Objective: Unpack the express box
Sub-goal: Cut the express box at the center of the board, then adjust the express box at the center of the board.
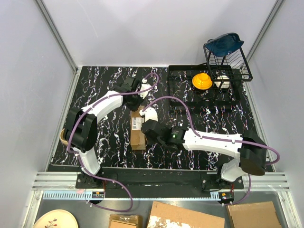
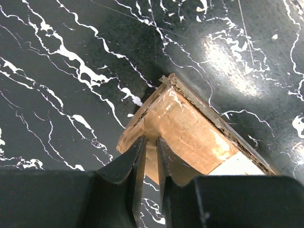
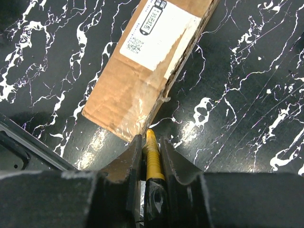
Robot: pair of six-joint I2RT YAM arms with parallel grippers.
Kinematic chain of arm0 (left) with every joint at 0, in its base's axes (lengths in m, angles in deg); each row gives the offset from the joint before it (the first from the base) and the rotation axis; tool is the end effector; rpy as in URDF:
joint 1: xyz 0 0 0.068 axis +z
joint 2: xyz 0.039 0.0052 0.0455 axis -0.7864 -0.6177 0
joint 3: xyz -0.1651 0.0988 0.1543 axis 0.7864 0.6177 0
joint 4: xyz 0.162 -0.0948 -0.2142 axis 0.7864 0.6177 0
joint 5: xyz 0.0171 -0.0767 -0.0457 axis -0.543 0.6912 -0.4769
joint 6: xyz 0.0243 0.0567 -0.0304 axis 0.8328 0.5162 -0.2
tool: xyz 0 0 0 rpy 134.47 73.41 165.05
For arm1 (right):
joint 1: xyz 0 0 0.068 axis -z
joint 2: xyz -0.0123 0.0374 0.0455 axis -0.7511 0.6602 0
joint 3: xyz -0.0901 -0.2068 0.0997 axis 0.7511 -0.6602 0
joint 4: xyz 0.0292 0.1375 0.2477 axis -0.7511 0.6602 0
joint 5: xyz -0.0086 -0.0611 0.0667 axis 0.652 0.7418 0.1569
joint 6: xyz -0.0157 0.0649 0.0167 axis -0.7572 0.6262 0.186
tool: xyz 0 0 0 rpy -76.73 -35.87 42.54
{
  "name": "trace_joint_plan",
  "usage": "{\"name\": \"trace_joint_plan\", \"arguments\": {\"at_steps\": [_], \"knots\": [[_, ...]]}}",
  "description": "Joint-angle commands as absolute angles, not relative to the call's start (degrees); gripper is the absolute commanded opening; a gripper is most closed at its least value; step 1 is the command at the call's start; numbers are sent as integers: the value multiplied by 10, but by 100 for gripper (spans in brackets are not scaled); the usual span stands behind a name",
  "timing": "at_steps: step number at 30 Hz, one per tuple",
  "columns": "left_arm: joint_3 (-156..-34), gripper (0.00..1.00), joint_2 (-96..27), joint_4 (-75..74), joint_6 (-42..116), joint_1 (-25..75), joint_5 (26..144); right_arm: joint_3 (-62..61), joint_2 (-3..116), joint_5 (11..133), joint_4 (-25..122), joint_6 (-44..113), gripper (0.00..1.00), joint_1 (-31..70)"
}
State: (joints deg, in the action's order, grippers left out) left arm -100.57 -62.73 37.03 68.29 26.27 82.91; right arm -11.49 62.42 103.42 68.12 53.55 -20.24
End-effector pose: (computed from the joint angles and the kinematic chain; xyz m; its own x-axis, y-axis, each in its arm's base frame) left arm 0.3649 -0.1812 0.1692 -0.5837 0.6459 -0.4921 0.7103 0.6998 0.0759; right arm 0.1551 0.3389 0.2159 -0.5472 -0.3035 -0.7800 -0.5586 0.8265 0.0703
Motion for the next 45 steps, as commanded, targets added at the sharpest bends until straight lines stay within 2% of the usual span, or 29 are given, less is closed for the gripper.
{"name": "trace_joint_plan", "arguments": {"at_steps": [1,5,8,11,15,16,18,23,33,38,42,45], "knots": [[-976,21,-684,406,687,282,758,-101,614,1038,689,541,0,-206],[-985,24,-670,416,692,283,761,-103,604,1084,686,505,0,-206],[-1012,32,-652,443,692,288,765,-115,584,1082,667,492,0,-190],[-1061,59,-631,487,687,301,794,-136,571,1041,636,510,0,-173],[-1114,71,-602,539,694,315,820,-164,552,985,591,526,0,-171],[-1125,83,-595,544,694,324,833,-172,545,977,584,532,0,-171],[-1129,94,-577,559,701,337,904,-184,530,985,588,531,0,-171],[-1087,93,-539,582,758,345,1044,-213,504,990,584,545,0,-170],[-938,79,-535,548,745,292,1008,-251,510,924,513,552,0,-118],[-950,78,-541,542,758,291,1054,-314,489,886,406,536,0,-100],[-970,76,-603,549,765,290,1002,-332,496,844,381,525,0,-85],[-969,76,-627,535,762,296,1008,-348,504,794,346,512,0,-84]]}}
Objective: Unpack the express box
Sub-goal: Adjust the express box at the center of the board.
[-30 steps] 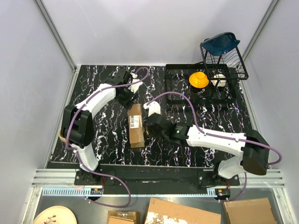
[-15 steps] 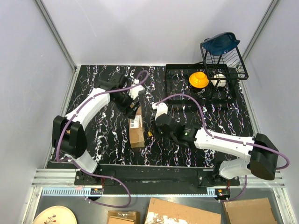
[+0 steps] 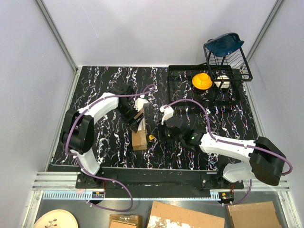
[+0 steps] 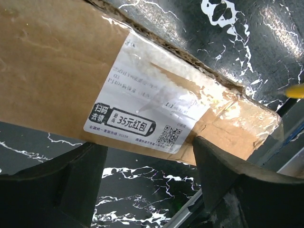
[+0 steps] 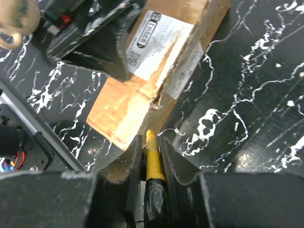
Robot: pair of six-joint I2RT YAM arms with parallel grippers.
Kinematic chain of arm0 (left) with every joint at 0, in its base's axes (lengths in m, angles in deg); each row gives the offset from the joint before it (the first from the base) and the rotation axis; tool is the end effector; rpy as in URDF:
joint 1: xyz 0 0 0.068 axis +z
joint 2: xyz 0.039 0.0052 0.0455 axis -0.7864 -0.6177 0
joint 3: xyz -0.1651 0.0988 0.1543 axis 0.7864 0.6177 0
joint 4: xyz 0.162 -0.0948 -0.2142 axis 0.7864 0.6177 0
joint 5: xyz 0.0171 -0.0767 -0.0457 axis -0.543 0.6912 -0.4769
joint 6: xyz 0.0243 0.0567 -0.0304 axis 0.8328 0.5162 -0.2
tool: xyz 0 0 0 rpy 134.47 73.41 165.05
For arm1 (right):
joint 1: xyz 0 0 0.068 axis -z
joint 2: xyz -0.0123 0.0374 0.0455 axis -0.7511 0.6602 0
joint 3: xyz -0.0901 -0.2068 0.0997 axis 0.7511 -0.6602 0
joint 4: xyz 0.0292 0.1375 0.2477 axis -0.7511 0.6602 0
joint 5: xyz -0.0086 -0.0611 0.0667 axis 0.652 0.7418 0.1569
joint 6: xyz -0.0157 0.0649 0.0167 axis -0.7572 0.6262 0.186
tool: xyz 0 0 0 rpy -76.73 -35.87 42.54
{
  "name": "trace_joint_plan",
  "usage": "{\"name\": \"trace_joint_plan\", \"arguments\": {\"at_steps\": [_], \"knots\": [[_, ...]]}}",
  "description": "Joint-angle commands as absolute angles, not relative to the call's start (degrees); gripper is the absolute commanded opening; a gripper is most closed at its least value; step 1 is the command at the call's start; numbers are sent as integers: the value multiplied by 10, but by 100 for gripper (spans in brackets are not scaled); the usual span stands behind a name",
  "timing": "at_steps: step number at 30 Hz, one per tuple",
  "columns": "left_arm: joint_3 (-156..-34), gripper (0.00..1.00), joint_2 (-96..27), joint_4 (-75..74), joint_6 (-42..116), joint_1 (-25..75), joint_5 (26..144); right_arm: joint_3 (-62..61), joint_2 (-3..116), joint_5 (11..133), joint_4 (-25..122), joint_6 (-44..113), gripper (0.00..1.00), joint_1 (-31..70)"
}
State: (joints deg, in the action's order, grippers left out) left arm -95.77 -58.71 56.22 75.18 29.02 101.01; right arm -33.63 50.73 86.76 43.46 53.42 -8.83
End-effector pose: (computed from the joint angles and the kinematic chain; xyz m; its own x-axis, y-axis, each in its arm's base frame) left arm 0.3112 -0.1557 0.1584 -0.6313 0.7045 -0.3242 0.7752 0.5611 -0.2902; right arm 0.1849 0.2768 0.1831 -0.5717 -0.0889 -0.8156 -0.5820 0.7446 0.3268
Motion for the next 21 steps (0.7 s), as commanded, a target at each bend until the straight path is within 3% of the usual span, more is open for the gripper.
{"name": "trace_joint_plan", "arguments": {"at_steps": [1,10,17,21], "knots": [[-970,76,-630,531,764,297,1008,-356,507,777,314,510,0,-84],[-1049,82,-675,574,888,312,1061,-373,567,618,179,505,0,-83],[-1198,86,-731,684,991,314,1126,-314,650,560,125,500,0,-83],[-1217,87,-731,716,1026,314,1167,-300,663,556,125,486,0,-83]]}}
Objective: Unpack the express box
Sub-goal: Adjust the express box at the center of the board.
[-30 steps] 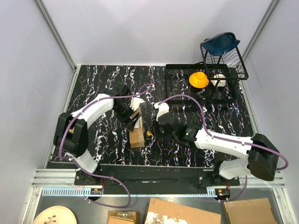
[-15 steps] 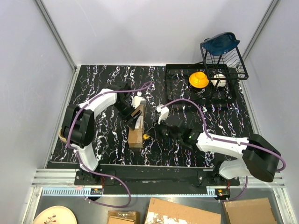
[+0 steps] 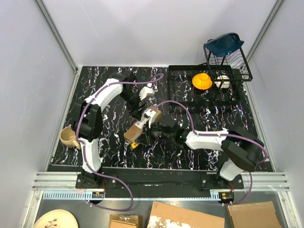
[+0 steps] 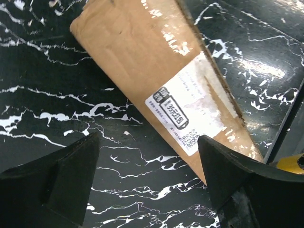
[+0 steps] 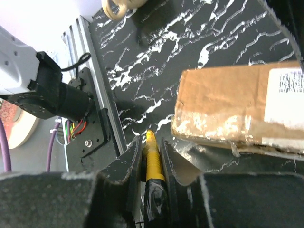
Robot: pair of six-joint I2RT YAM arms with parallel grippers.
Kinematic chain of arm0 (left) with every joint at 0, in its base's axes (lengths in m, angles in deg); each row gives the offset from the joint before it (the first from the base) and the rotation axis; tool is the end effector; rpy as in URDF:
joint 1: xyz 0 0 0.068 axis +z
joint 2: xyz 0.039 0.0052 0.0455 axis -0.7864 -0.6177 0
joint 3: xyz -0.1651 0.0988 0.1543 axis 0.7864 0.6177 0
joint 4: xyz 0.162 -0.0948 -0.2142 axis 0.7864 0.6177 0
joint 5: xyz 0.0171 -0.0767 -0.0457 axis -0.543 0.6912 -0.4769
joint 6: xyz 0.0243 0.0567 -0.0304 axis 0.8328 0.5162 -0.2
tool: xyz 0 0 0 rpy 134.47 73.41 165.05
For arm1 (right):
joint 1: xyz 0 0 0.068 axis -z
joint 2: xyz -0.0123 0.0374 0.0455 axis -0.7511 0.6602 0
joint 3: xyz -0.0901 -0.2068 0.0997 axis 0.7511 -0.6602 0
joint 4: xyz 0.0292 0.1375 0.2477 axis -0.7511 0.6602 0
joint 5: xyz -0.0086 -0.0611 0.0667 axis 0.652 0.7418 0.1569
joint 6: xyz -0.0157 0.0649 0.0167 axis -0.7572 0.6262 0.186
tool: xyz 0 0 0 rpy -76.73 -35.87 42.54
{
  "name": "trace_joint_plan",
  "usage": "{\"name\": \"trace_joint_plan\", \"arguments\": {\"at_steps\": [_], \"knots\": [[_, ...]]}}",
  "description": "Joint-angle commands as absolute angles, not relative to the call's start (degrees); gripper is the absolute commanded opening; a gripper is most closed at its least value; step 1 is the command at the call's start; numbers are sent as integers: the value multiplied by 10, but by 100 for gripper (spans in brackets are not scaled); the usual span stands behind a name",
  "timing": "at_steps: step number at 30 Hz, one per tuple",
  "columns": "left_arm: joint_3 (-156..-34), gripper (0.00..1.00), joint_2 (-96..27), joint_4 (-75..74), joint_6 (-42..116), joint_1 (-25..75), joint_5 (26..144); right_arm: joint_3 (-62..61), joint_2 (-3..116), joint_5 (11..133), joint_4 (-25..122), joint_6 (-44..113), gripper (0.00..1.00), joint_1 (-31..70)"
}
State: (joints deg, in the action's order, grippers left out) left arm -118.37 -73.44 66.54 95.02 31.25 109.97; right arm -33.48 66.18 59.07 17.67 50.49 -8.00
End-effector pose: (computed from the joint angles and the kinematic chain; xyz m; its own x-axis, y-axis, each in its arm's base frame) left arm 0.3694 -0.1713 0.1817 -0.3872 0.7907 -0.4741 0.9167 0.2754 -0.2895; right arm 0.1860 0.3179 0.1482 -0.5364 -0.1460 -0.8312 -0.8192 0.3269 0.4712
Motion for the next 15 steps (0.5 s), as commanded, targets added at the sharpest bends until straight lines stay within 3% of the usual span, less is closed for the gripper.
{"name": "trace_joint_plan", "arguments": {"at_steps": [1,5,9,15], "knots": [[-1217,88,-727,719,1027,314,1167,-294,663,563,130,478,0,-83],[-1214,88,-705,729,1000,346,1149,-296,624,591,177,383,0,-83],[-1176,88,-645,717,928,393,1115,-317,534,711,265,298,0,-73],[-1024,88,-518,685,924,421,1087,-329,529,861,266,271,0,-21]]}}
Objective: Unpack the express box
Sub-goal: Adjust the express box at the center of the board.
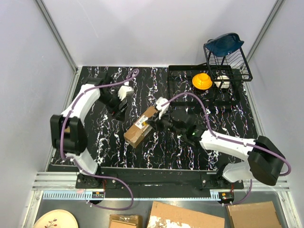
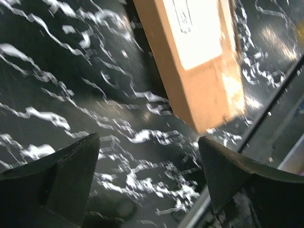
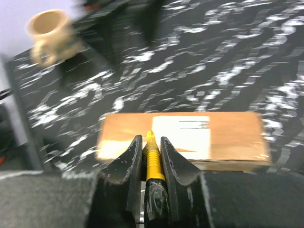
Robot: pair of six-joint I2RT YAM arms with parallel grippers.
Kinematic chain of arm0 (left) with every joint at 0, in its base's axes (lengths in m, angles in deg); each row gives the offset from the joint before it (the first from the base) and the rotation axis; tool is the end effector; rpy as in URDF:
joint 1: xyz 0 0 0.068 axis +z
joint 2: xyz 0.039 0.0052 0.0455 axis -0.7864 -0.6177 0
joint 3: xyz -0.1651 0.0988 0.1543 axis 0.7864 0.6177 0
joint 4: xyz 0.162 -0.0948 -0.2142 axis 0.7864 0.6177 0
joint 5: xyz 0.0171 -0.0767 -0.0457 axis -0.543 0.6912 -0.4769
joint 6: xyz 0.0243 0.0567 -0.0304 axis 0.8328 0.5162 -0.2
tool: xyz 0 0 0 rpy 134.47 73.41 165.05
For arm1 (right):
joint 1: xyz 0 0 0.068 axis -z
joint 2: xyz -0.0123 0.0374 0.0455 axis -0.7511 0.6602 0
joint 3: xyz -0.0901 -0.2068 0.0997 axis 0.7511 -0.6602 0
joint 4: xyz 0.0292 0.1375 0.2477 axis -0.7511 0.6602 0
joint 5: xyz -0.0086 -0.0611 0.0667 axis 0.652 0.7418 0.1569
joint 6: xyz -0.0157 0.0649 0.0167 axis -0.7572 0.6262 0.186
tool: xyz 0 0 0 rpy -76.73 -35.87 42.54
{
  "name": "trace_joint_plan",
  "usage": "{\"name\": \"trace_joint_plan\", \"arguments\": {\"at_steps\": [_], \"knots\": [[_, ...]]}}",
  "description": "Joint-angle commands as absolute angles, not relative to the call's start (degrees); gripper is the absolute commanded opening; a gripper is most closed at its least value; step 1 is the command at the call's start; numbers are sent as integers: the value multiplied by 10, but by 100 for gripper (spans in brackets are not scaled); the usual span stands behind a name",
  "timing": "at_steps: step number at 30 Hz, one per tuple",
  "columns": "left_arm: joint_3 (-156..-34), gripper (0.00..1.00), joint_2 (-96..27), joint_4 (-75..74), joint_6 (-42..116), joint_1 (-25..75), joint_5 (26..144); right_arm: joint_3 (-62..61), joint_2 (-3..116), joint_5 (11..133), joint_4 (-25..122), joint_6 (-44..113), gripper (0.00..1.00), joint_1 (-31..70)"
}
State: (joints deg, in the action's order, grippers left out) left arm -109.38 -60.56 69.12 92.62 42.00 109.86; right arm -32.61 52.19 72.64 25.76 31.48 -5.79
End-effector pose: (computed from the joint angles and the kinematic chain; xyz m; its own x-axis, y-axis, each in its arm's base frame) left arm 0.3490 -0.0913 0.2168 -0.5525 0.6844 -0.4757 0.8331 0.4703 -0.2911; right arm 0.1990 0.2897 0.2188 -0.1777 -0.1279 -0.9757 -0.8627 0.4973 0.0920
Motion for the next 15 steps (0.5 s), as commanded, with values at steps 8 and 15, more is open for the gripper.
{"name": "trace_joint_plan", "arguments": {"at_steps": [8,15], "knots": [[-939,86,-505,708,966,388,1144,-276,663,987,158,258,0,53],[-883,82,-508,666,930,392,1091,-286,676,996,87,231,0,66]]}}
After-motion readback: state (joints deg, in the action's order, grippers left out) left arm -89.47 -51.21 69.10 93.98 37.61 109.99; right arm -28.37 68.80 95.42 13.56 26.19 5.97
